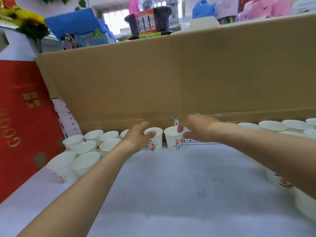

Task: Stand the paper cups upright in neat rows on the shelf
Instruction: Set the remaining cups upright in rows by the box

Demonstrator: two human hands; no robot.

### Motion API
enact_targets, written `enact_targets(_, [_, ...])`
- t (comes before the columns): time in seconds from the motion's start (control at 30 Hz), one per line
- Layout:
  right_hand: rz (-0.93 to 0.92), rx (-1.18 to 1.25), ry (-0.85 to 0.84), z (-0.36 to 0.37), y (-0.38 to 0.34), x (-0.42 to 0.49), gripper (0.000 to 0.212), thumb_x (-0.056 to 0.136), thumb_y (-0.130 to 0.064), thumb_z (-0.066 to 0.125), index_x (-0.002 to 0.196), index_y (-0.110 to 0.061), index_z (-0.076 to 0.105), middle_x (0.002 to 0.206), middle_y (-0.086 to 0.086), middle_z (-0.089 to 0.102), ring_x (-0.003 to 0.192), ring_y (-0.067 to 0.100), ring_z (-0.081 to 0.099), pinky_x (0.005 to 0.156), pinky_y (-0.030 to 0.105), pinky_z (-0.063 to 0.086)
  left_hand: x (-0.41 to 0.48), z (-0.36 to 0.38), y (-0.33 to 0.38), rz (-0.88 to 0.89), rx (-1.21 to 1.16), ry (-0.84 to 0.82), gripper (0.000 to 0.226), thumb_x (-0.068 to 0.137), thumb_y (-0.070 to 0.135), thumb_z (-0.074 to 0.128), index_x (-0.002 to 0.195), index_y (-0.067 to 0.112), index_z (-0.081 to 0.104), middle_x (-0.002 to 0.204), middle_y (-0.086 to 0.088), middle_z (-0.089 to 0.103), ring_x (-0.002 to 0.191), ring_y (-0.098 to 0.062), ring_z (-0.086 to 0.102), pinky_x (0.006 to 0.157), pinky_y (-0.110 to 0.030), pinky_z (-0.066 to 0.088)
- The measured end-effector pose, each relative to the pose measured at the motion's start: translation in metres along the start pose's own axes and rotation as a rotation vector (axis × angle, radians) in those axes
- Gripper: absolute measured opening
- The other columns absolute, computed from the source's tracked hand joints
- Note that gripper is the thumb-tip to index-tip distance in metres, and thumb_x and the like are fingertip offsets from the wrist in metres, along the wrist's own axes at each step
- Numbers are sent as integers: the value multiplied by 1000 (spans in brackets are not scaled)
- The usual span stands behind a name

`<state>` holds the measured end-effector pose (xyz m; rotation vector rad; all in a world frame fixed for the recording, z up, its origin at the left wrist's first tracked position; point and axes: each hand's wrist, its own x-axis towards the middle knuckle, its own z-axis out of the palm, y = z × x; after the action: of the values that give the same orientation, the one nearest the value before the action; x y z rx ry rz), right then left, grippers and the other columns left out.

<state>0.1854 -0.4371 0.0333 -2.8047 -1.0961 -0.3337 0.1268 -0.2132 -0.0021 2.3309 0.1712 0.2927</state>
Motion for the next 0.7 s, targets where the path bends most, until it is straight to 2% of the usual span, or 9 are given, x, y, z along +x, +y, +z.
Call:
enact_targets(0.1, [-49, -80, 34, 16, 0, 22, 16, 87, -32, 62, 103, -33, 65, 115, -7, 60, 102, 18, 57, 70, 29, 43, 20, 5, -7, -8, 87, -52, 64, 93, 39, 59, 147, 15, 34, 148, -3, 42, 133, -20, 43, 109, -39, 36])
enact_targets(0.2, [-87, -147, 77, 24, 1, 29, 14, 86, -31, 62, 99, -33, 69, 105, -8, 61, 98, 17, 57, 67, 29, 44, 27, 8, -8, 18, 173, -12, 56, 92, 39, 59, 138, 9, 47, 142, -7, 50, 128, -26, 48, 105, -40, 39])
enact_targets(0.3, [-106, -176, 79, 22, 8, 25, 13, 87, -31, 60, 96, -32, 69, 99, -8, 62, 96, 17, 56, 63, 29, 42, 25, 12, -4, 74, 184, -5, 47, 88, 42, 63, 109, 0, 58, 115, -20, 61, 110, -37, 55, 89, -44, 45])
enact_targets(0.37, [-87, -199, 48, 16, 20, 14, 11, 85, -30, 60, 92, -32, 68, 92, -9, 61, 93, 18, 58, 60, 28, 40, 22, 17, 3, 119, 185, -14, 40, 84, 45, 66, 83, 6, 57, 81, -13, 61, 83, -33, 58, 69, -40, 43])
enact_targets(0.4, [-71, -213, 31, 13, 28, 7, 11, 85, -30, 60, 92, -32, 67, 90, -10, 60, 93, 19, 59, 59, 27, 38, 21, 21, 9, 142, 198, -12, 40, 82, 47, 67, 78, 9, 55, 75, -7, 58, 76, -28, 56, 65, -38, 43])
enact_targets(0.53, [-10, -258, -23, -4, 62, -19, 11, 84, -33, 62, 93, -34, 68, 102, -10, 64, 98, 16, 59, 64, 25, 37, 25, 48, 35, 229, 217, -18, 41, 79, 52, 70, 98, 15, 65, 95, 1, 66, 88, -18, 61, 78, -41, 52])
enact_targets(0.7, [52, -279, -74, -14, 88, -37, 11, 83, -33, 63, 92, -33, 69, 102, -11, 67, 87, 16, 59, 62, 24, 33, 37, 84, 61, 281, 257, -32, 53, 77, 58, 68, 113, 20, 60, 114, 2, 60, 105, -18, 55, 82, -32, 42])
